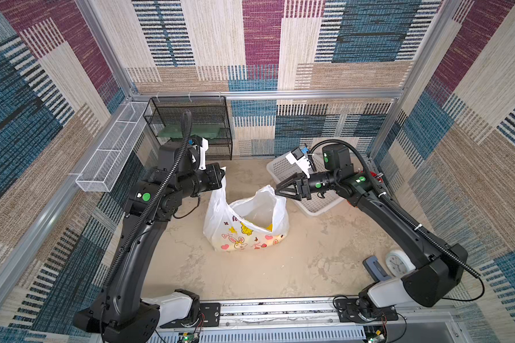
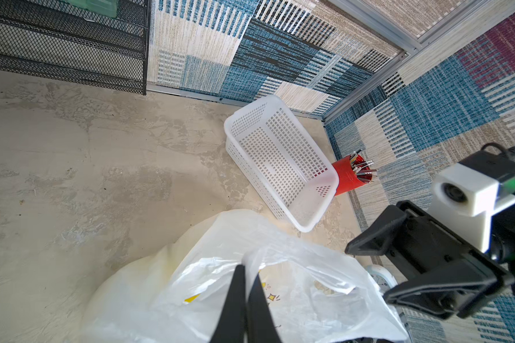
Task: Place the banana into a plastic bag & tie a knot
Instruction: Adjust the plastic bag at the center of the board.
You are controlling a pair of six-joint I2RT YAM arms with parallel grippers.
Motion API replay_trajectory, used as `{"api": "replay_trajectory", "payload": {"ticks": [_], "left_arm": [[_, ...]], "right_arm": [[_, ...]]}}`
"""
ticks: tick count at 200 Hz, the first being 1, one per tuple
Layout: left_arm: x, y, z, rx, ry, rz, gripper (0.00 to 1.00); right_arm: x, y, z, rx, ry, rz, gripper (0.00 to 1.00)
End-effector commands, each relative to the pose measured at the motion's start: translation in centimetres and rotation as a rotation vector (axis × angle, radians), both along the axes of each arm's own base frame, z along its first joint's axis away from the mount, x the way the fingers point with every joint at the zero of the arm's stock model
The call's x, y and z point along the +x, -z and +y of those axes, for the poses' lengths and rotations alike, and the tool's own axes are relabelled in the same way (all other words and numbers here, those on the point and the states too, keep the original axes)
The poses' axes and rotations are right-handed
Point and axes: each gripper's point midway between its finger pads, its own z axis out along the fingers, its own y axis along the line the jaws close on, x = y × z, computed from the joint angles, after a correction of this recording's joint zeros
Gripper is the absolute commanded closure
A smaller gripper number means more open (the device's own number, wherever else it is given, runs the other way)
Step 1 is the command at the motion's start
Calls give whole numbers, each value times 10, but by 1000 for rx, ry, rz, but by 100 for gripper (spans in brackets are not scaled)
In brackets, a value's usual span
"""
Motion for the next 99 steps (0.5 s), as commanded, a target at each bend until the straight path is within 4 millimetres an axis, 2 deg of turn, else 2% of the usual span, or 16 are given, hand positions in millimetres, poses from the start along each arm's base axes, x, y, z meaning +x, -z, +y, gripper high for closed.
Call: {"api": "replay_trajectory", "payload": {"ticks": [1, 27, 55, 69, 86, 99], "left_arm": [[0, -3, -1, 9, 16, -18, 100], [0, -3, -1, 9, 14, -19, 100], [0, -4, -1, 7, 15, -22, 100], [0, -3, -1, 7, 17, -18, 100], [0, -2, -1, 10, 17, -18, 100], [0, -3, 0, 15, 18, -21, 100]], "right_arm": [[-9, -6, 4, 25, -33, 65, 48], [-16, 4, 13, 5, -62, 100, 56], [-13, 8, 18, -4, -52, 109, 76], [-9, 0, 19, 13, -40, 97, 89], [-4, -13, 18, 31, -10, 72, 99], [-1, -27, 15, 59, 15, 55, 100]]}}
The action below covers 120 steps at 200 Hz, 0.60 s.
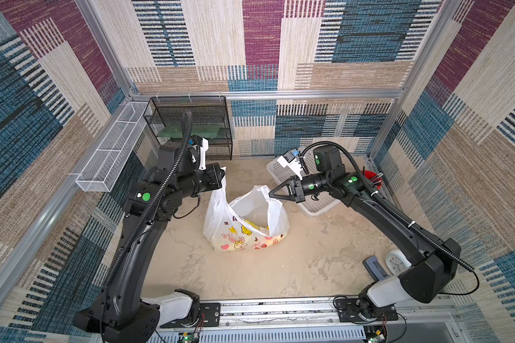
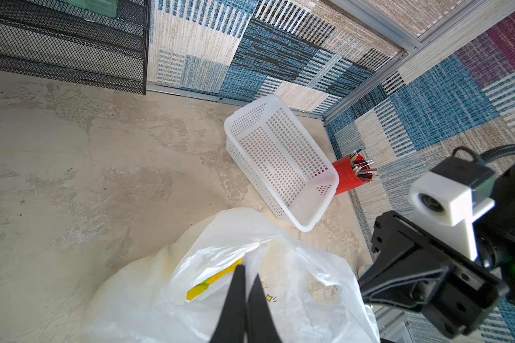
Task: Place the banana into a plastic bag & tie a knot
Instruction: Adjust the plastic bag at the center of the board.
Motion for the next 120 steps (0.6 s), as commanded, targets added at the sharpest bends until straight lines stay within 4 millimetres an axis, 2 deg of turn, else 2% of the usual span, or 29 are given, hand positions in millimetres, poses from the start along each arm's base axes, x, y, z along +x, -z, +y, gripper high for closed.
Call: {"api": "replay_trajectory", "payload": {"ticks": [1, 28, 44, 80, 120], "left_arm": [[0, -2, -1, 13, 16, -21, 100], [2, -2, 1, 29, 16, -29, 100], [3, -2, 2, 41, 16, -40, 100], [4, -8, 1, 63, 35, -80, 100], [-8, -38, 3, 111, 88, -225, 100]], "right_arm": [[6, -28, -2, 57, 44, -40, 100], [7, -66, -13, 144, 85, -77, 100], [10, -78, -16, 167, 96, -79, 100], [16, -58, -9, 110, 105, -34, 100], [25, -60, -11, 122, 149, -24, 100]]}}
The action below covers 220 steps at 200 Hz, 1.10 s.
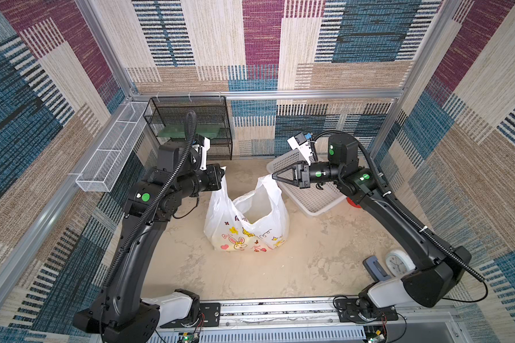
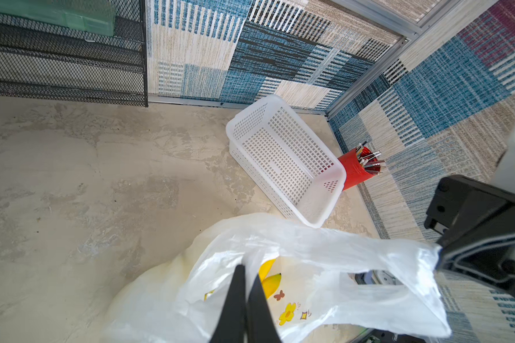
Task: Place the banana into a plastic bag & tie a knot
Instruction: Adjust the plastic bag at the center of the board.
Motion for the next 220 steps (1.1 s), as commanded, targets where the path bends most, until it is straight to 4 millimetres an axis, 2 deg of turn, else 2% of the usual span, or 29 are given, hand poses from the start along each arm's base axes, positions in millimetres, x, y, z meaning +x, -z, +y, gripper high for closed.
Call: {"api": "replay_trajectory", "payload": {"ticks": [1, 52, 74, 89, 111, 130, 149, 150, 151, 152, 154, 165, 186, 195, 200, 220], "left_arm": [[-5, -31, 2, 37, 43, -157, 100], [-26, -77, -3, 82, 130, -385, 100], [-43, -86, -33, 84, 297, -464, 100], [-43, -81, -47, 113, 334, -464, 100], [-29, -66, -35, 155, 240, -406, 100], [-28, -56, -29, 162, 202, -377, 100], [-31, -35, -30, 185, 226, -274, 100], [-31, -34, -30, 187, 228, -267, 93], [-31, -32, -30, 188, 229, -259, 76], [-32, -31, -30, 189, 231, -253, 64], [-32, -28, -31, 191, 234, -238, 55], [-36, -16, -30, 196, 243, -177, 47], [-40, -3, -31, 122, 247, -121, 37], [-40, -1, -32, 83, 251, -97, 20], [-41, 1, -34, 69, 256, -85, 13], [-39, -1, -32, 57, 238, -75, 7]], "right_arm": [[7, -4, -1, 14, 33, 4, 100], [16, -3, -7, 10, 77, 23, 100], [20, -4, -10, 13, 90, 27, 100], [20, -4, -9, 15, 89, 28, 100], [22, -6, -11, 20, 97, 27, 100], [21, -17, -14, 41, 106, 3, 100], [20, -25, -18, 54, 118, -12, 100], [20, -26, -19, 54, 117, -12, 100], [20, -26, -19, 54, 117, -12, 100], [20, -25, -19, 53, 117, -11, 100], [20, -26, -19, 52, 118, -9, 100], [20, -25, -20, 50, 119, -7, 100], [20, -20, -20, 40, 116, -2, 100], [20, -19, -21, 37, 114, 1, 100], [20, -17, -20, 35, 112, 4, 100], [20, -13, -20, 30, 110, 8, 100]]}}
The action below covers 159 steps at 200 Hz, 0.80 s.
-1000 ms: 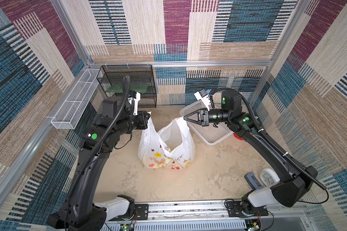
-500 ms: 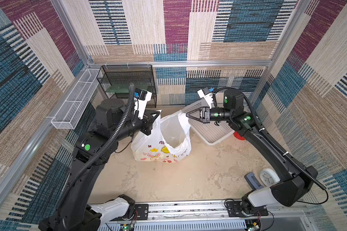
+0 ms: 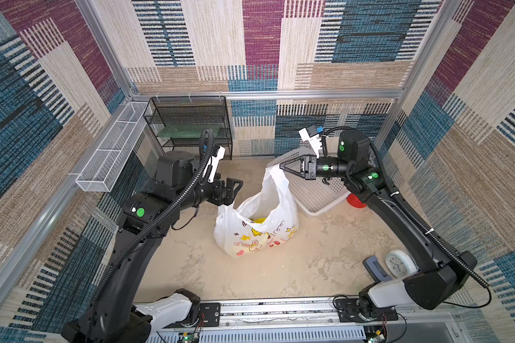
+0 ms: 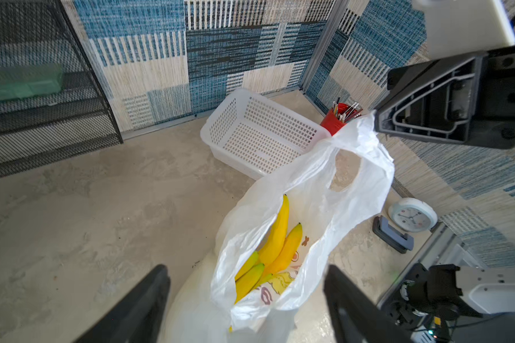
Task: Place the banana into a plastic bag & tie a knot
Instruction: Adjust the plastic bag at the center of the board.
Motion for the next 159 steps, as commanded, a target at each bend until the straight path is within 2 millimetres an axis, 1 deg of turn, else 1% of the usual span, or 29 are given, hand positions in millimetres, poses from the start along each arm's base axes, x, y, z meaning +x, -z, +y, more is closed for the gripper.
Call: {"api": "replay_trajectory", "payload": {"ticks": [1, 9, 20, 29, 42, 68, 86, 106, 129, 142, 159], "left_arm": [[-6, -1, -5, -58, 13, 46, 6], [-6, -9, -3, -63, 3, 29, 6], [-7, -24, -3, -78, 10, -7, 6], [-11, -41, -6, -94, 34, -49, 6], [-15, -57, -11, -88, 74, -104, 6], [-20, -74, -30, -23, 177, -233, 6], [-21, -75, -53, 30, 291, -321, 6], [-15, -62, -76, 96, 381, -407, 6], [-4, -58, -94, 115, 401, -538, 5], [3, -51, -105, 140, 436, -565, 5], [6, -43, -120, 185, 478, -599, 5]], "right_arm": [[-1, 1, 0, 1, -6, -11, 100], [-1, 2, 0, 0, -6, -7, 100], [-1, 3, 0, -1, -6, -5, 100], [0, 4, 0, -2, -3, -2, 100], [0, 4, 0, 0, -2, -2, 100], [0, 4, 1, 0, -1, 3, 100], [0, 3, 0, 1, -1, 6, 100], [0, 4, 0, 0, -3, 9, 100], [-2, 4, 0, -3, -2, 11, 100], [-2, 5, -1, -3, -1, 14, 100], [-3, 5, -1, -6, -4, 18, 100]]}}
